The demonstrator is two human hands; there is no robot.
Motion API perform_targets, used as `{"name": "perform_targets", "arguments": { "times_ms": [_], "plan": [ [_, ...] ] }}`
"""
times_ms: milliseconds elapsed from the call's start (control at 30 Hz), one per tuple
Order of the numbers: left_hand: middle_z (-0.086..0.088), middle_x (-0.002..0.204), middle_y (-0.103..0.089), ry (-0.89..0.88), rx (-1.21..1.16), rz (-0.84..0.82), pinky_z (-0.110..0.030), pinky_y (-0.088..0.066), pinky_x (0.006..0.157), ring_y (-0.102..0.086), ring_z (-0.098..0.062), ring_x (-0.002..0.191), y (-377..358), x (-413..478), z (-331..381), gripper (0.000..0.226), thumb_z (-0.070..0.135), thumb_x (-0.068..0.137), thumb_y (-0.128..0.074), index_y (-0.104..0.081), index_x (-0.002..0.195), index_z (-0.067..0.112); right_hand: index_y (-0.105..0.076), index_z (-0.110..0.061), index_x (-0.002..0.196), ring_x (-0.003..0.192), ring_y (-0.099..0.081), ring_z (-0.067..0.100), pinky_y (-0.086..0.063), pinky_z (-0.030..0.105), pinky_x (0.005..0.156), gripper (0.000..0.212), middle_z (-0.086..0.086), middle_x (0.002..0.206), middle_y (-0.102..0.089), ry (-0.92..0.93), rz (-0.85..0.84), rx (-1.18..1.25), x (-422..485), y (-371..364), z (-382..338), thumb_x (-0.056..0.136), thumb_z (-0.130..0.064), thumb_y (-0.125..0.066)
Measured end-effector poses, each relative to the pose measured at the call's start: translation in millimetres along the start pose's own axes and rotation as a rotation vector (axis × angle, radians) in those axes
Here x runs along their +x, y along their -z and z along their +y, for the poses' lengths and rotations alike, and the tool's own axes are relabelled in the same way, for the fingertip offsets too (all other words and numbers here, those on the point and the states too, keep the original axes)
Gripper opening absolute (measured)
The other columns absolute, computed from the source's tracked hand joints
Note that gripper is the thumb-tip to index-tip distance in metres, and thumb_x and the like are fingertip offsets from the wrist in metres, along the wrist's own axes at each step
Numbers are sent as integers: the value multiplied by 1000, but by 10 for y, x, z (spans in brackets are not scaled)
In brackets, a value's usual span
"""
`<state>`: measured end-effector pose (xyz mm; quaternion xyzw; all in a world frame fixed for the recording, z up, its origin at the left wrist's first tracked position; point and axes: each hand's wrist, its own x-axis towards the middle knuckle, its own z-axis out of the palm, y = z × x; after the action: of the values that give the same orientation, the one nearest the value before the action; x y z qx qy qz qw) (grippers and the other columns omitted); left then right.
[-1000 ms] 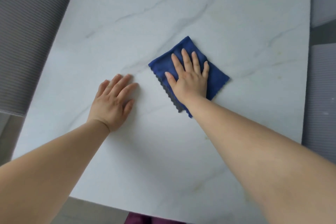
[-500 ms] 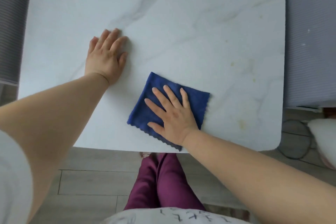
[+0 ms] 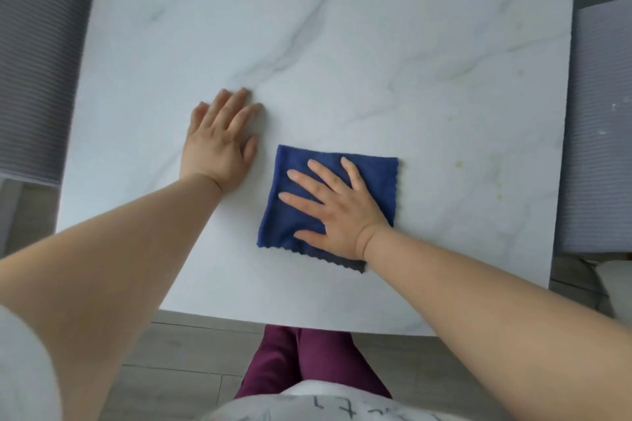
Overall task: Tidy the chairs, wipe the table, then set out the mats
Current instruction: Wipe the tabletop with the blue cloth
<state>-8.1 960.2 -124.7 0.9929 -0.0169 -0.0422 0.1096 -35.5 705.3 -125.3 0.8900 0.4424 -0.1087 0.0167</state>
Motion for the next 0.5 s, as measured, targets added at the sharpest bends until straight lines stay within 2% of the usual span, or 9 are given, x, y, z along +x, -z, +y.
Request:
{"name": "perform_targets", "arguments": {
  "times_ms": [133,367,500],
  "plan": [
    [-2,152,-36,19,-13,4,-45,-20,114,-29,-28,142,-24,1,-17,53,41,92,-35,-44,140,19,-31,-42,147,147,-19,24,-6,59,114,64,-7,159,-23,-101,16,6,561,145,433,87,-66,-30],
    [1,154,-33,34,22,-32,-44,-20,115,-28,-25,143,-6,33,-24,53,43,93,-35,-43,141,23,-9,-45,150,149,1,18,1,54,117,67,-13,162,-1,-265,-26,-31,1558,492,1366,87,-68,-13],
    [2,153,-35,34,15,-21,-45,-21,115,-31,-25,142,-1,42,-28,52,43,93,-36,-46,140,23,-7,-45,151,149,2,16,-1,52,118,65,-15,161,2,-378,-13,-27,2028,622,1810,91,-68,-14]
  ]
}}
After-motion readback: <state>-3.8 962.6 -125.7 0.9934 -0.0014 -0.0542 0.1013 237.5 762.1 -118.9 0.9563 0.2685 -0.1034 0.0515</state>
